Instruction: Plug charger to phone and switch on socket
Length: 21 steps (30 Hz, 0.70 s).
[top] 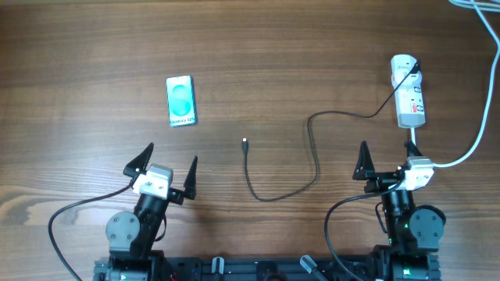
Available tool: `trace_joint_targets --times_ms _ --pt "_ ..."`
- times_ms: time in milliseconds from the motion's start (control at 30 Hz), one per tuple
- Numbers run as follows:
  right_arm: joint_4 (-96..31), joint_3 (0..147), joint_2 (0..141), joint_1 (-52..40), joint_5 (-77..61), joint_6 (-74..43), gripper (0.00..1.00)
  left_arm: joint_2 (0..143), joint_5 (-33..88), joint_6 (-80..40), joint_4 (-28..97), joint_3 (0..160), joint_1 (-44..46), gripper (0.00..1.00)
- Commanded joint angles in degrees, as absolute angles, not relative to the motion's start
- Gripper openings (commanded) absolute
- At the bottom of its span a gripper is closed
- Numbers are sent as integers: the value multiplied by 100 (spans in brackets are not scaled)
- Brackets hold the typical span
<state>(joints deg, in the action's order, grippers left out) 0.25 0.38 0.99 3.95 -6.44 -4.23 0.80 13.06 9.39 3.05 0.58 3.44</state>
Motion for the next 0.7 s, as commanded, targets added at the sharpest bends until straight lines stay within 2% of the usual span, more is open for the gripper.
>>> trace_joint_targets --times_ms 0,667 --pt "47 30 97 419 -735 -454 100 14 1212 1009 329 32 377 100" --pt "47 30 97 419 -735 -454 100 14 1212 1009 329 32 377 100"
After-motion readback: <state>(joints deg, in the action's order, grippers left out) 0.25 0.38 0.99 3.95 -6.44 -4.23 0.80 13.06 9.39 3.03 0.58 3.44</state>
